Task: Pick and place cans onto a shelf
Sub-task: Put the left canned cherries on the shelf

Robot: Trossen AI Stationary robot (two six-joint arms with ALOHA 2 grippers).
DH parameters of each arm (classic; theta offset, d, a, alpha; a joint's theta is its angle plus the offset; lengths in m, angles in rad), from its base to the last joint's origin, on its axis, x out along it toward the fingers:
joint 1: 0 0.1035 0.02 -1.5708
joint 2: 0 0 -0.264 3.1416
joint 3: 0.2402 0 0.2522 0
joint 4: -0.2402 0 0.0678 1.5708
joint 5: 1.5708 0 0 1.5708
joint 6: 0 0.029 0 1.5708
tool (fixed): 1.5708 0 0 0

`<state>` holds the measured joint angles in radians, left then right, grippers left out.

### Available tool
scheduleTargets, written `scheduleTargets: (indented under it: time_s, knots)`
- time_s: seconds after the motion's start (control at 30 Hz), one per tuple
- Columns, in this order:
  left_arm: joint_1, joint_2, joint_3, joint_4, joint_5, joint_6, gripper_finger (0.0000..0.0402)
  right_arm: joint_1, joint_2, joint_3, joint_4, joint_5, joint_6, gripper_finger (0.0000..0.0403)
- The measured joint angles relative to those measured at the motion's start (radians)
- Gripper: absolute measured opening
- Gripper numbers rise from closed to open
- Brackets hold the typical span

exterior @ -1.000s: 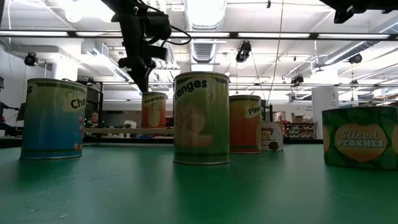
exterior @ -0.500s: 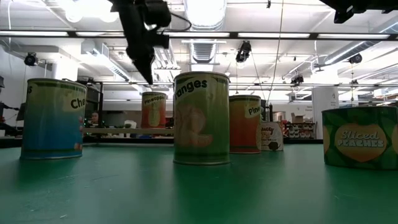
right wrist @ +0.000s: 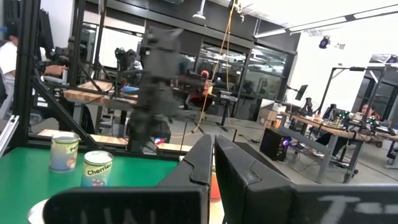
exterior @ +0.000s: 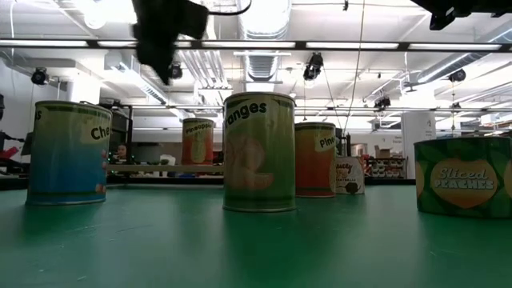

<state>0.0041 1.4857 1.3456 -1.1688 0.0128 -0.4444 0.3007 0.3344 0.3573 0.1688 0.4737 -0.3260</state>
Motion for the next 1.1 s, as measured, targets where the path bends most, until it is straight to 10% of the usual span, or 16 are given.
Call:
scheduleTargets:
  time_s: [0.43, 1.1]
  knots:
    - [-0.391, -0.001, -0.048, -0.019, -0.095, -0.887, 0.0045, 0.0, 0.0, 0.0, 0.0, 0.0, 0.0, 0.0009]
    - [-0.438, 0.044, -0.12, -0.032, -0.163, -1.031, 0.035, 0.0, 0.0, 0.0, 0.0, -0.001, 0.011, 0.0009]
